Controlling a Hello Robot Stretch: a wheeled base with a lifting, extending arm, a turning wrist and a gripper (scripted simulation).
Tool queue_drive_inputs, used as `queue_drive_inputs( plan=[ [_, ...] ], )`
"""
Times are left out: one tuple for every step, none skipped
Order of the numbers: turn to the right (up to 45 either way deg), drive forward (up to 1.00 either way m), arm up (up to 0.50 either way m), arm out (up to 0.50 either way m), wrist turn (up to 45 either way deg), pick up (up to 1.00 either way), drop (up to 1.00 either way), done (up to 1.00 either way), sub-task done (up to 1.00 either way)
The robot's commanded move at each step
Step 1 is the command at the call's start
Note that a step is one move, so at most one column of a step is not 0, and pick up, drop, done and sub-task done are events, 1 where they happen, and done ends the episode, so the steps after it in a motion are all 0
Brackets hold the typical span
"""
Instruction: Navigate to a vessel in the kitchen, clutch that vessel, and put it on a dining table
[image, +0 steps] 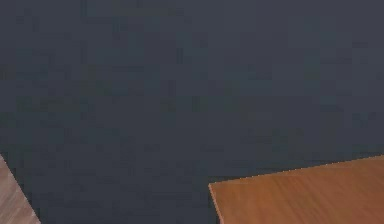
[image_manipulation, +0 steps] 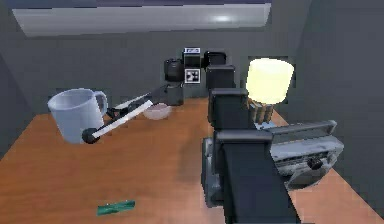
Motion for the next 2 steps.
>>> queue_drive_inputs(
  plan=[
    [0.0,0.0,0.0,0.0,45.0,0.0,0.0,0.0,0.0],
    [0.0,0.0,0.0,0.0,33.0,0.0,0.0,0.0,0.0]
  ],
)
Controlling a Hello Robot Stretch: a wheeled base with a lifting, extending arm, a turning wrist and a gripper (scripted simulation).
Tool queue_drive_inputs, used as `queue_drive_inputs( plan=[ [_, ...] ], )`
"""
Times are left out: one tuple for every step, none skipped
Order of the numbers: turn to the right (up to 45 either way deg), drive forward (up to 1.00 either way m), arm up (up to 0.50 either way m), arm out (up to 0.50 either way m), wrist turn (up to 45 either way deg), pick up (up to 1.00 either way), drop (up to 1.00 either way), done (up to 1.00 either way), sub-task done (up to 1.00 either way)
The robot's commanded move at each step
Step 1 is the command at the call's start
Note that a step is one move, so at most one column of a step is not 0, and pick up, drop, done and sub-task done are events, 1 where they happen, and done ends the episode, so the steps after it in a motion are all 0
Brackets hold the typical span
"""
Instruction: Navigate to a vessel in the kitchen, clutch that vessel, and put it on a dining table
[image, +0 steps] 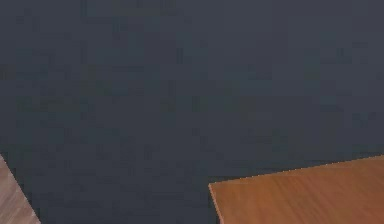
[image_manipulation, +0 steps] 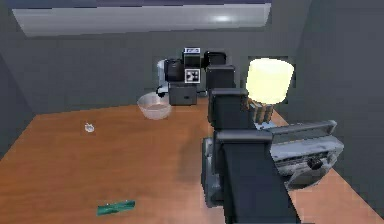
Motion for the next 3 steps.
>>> queue_drive_inputs(
  plan=[
    [0.0,0.0,-0.02,0.0,0.0,0.0,0.0,0.0,0.0],
    [0.0,0.0,-0.32,0.0,0.0,0.0,0.0,0.0,0.0],
    [0.0,0.0,0.0,0.0,0.0,0.0,1.0,0.0,0.0]
  ],
)
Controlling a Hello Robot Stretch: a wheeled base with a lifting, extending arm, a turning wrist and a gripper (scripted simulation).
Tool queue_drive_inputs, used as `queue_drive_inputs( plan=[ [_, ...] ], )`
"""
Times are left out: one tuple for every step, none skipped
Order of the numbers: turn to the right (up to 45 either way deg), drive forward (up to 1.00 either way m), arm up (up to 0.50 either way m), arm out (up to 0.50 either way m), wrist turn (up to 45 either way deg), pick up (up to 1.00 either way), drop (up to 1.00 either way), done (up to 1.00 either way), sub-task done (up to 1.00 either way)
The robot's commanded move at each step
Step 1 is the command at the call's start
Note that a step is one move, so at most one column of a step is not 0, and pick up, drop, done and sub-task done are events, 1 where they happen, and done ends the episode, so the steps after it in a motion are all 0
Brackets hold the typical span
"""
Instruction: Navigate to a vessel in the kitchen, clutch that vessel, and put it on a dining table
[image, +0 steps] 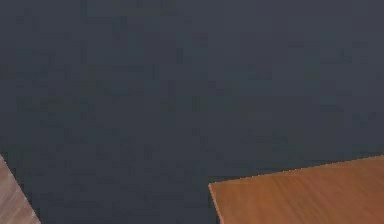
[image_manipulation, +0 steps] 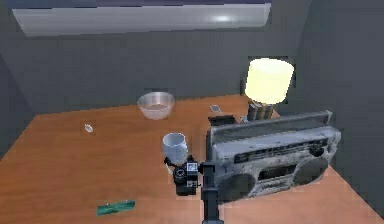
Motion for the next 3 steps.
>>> queue_drive_inputs(
  plan=[
    [0.0,0.0,0.1,0.0,0.0,0.0,0.0,0.0,0.0],
    [0.0,0.0,0.0,-0.08,0.0,0.0,0.0,0.0,0.0],
    [0.0,0.0,0.0,0.0,0.0,0.0,0.0,1.0,0.0]
  ],
)
